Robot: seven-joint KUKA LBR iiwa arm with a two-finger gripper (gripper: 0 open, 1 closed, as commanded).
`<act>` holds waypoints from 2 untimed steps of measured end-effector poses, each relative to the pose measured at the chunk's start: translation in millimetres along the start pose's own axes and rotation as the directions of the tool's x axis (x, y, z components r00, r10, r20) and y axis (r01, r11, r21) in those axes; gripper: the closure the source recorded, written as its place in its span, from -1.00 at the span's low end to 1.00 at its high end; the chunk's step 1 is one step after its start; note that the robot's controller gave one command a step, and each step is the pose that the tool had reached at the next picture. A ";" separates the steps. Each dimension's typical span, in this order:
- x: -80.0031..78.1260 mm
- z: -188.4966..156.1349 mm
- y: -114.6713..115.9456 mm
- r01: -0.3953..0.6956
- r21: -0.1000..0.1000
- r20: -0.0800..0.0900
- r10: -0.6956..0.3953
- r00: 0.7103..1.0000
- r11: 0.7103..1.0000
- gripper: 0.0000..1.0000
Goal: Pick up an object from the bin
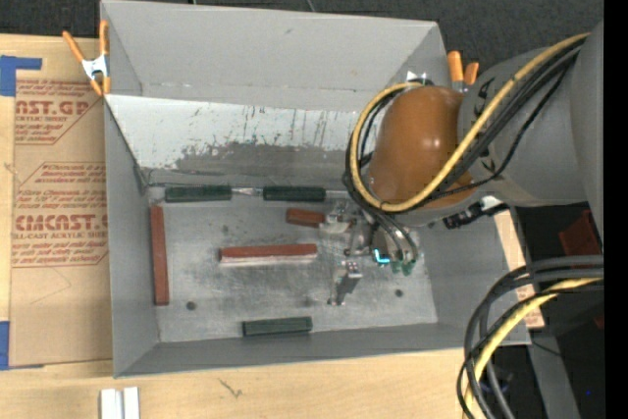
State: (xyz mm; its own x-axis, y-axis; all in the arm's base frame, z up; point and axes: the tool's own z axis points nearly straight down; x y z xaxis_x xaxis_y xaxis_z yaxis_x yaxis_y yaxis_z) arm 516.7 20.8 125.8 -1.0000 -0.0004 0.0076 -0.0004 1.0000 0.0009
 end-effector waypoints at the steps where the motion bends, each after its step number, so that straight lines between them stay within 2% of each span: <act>1: -2.0 -4.2 -0.1 0.000 0.000 0.008 0.000 1.000 1.000 -1.00; 2: -26.6 54.1 61.4 0.015 0.000 0.016 -0.015 1.000 1.000 -1.00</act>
Offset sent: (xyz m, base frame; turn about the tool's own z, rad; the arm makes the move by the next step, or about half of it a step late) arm 0.0238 0.0609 -0.0558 -0.0150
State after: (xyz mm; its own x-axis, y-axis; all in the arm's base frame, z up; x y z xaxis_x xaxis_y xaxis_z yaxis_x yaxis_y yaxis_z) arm 542.8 82.3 71.6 -0.9998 -0.0155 -0.0082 -0.0155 0.9999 0.0008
